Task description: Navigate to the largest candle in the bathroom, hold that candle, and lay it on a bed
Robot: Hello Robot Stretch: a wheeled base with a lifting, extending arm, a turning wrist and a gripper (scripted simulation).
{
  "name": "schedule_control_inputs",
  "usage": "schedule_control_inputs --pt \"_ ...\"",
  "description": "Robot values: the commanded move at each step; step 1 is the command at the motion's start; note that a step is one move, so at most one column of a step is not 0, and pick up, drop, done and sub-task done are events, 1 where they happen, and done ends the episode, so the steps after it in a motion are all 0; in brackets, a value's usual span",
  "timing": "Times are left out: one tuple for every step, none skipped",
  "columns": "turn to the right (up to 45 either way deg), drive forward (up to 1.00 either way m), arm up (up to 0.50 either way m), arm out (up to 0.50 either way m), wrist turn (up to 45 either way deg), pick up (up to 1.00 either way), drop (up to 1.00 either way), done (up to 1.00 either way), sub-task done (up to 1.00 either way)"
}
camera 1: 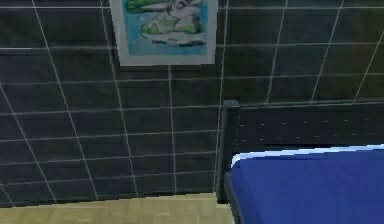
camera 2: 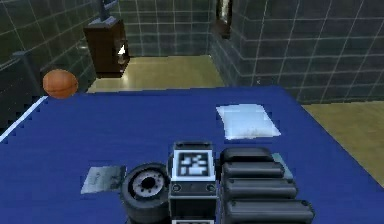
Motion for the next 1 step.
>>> schedule_control_inputs --pt "0.0 0.40 0.00 0.00 0.0 0.00 0.00 0.00 0.00"
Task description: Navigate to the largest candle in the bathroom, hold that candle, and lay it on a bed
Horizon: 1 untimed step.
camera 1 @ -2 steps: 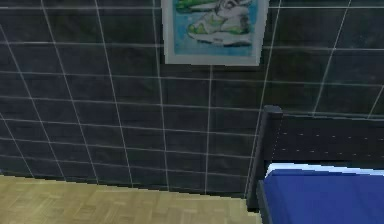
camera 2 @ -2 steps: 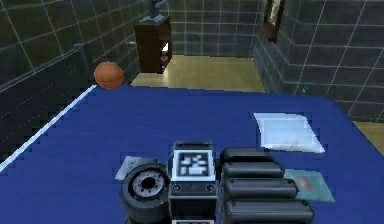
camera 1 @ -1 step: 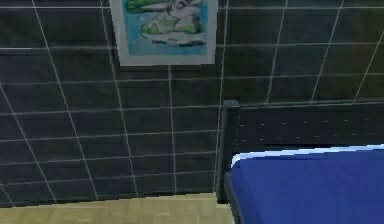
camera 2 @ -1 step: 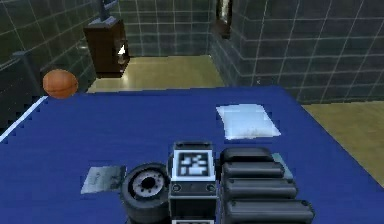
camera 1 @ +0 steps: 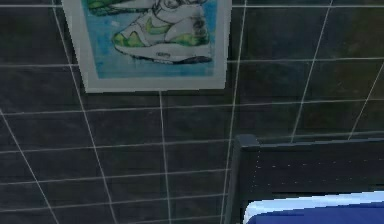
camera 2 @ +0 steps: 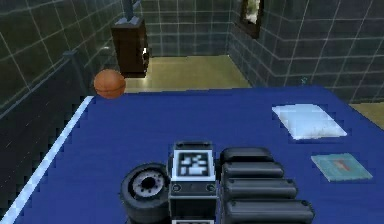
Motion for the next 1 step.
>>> schedule_control_inputs --pt "6.0 0.00 0.00 0.00 0.0 0.00 0.00 0.00 0.00"
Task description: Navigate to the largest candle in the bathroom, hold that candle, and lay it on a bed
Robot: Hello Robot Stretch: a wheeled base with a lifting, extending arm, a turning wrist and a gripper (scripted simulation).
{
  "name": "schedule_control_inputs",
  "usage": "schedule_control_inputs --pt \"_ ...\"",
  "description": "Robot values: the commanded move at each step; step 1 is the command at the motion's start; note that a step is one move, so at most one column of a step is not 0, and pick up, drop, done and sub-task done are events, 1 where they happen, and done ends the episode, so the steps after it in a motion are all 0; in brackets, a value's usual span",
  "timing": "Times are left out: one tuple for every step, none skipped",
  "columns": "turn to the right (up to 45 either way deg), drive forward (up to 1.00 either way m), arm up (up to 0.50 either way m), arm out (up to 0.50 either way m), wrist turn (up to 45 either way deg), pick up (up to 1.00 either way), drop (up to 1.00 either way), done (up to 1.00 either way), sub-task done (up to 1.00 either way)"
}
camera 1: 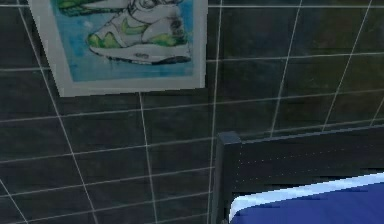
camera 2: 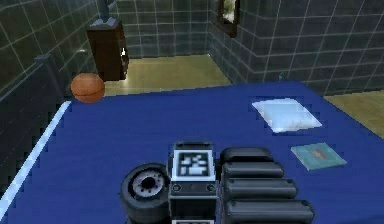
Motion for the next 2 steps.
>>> schedule_control_inputs --pt "0.0 0.00 0.00 0.48 0.0 0.00 0.00 0.00 0.00" --pt "0.0 0.00 0.00 0.00 45.0 0.00 0.00 0.00 0.00"
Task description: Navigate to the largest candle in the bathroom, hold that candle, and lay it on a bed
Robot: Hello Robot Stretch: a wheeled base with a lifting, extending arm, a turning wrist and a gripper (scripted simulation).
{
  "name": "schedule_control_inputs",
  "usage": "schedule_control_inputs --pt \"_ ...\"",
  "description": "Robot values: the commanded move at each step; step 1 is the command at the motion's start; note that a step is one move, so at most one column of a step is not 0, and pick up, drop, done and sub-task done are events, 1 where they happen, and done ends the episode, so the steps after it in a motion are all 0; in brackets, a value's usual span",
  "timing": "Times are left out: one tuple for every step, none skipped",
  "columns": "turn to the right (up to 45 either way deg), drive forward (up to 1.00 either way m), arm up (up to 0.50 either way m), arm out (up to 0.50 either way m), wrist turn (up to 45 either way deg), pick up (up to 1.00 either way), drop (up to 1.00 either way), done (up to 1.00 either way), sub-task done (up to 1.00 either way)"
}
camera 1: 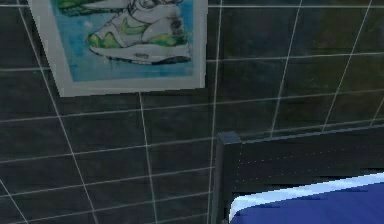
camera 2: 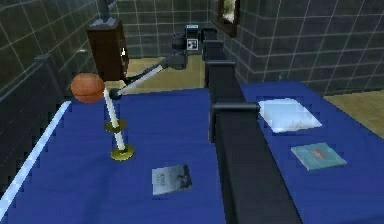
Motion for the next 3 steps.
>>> schedule_control_inputs --pt "0.0 0.00 0.00 0.00 45.0 0.00 0.00 0.00 0.00" --pt "0.0 0.00 0.00 0.00 45.0 0.00 0.00 0.00 0.00" --pt "0.0 0.00 0.00 0.00 6.0 0.00 0.00 0.00 0.00"
